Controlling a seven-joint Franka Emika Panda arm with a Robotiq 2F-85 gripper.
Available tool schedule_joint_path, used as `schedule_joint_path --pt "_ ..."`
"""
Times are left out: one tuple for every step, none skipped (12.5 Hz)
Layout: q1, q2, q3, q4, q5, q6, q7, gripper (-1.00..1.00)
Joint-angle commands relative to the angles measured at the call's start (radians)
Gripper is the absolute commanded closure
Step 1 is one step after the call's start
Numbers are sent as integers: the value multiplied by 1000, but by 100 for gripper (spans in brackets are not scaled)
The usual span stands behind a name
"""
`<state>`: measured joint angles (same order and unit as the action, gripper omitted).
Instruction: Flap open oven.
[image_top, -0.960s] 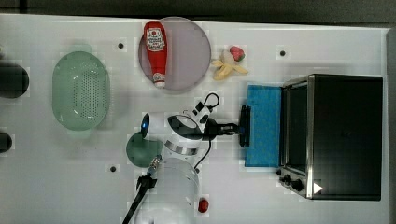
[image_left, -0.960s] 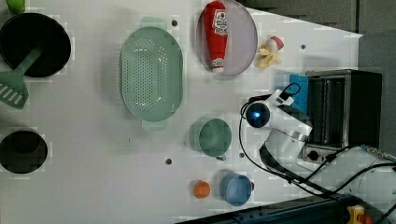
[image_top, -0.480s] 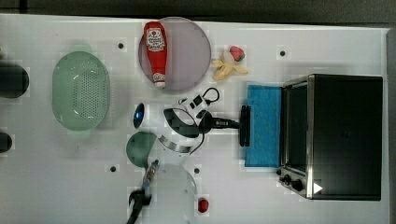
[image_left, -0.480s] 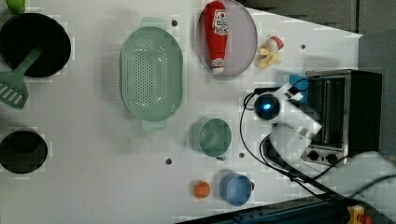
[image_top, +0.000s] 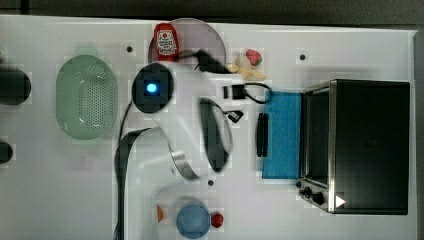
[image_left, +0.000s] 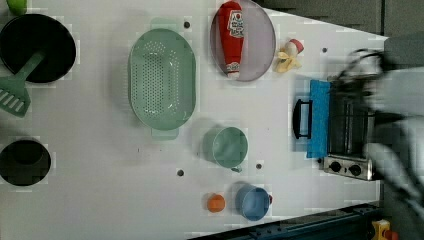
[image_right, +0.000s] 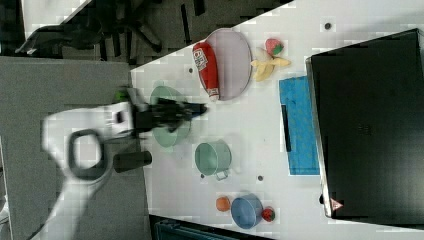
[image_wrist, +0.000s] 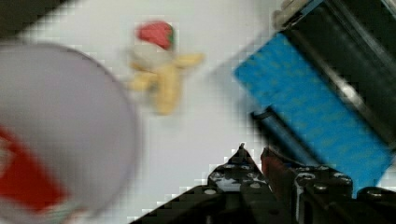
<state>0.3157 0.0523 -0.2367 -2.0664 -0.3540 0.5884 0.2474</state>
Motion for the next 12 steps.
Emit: schedule_joint_path --pt "-35 -137 -57 -13 185 -85 65 65" --pt "-35 -183 -70 -2 252 -129 65 65" --pt "-35 -223 -77 10 277 -167 65 65" --pt "-35 -257 -77 18 275 -196 65 65" --pt "-35 -286 -75 20 274 -214 65 65" --pt "-34 -307 -72 21 274 -233 65 65" --pt "-34 -318 -71 20 274 -248 65 65" --pt "-34 -320 -71 20 274 -269 65 65" --pt "-34 -320 -71 21 274 -277 65 65" --pt "-34 -320 -71 21 274 -277 65 65" --pt "-34 -320 -72 21 274 -277 65 65" --pt "-34 -319 -72 20 274 -276 65 65"
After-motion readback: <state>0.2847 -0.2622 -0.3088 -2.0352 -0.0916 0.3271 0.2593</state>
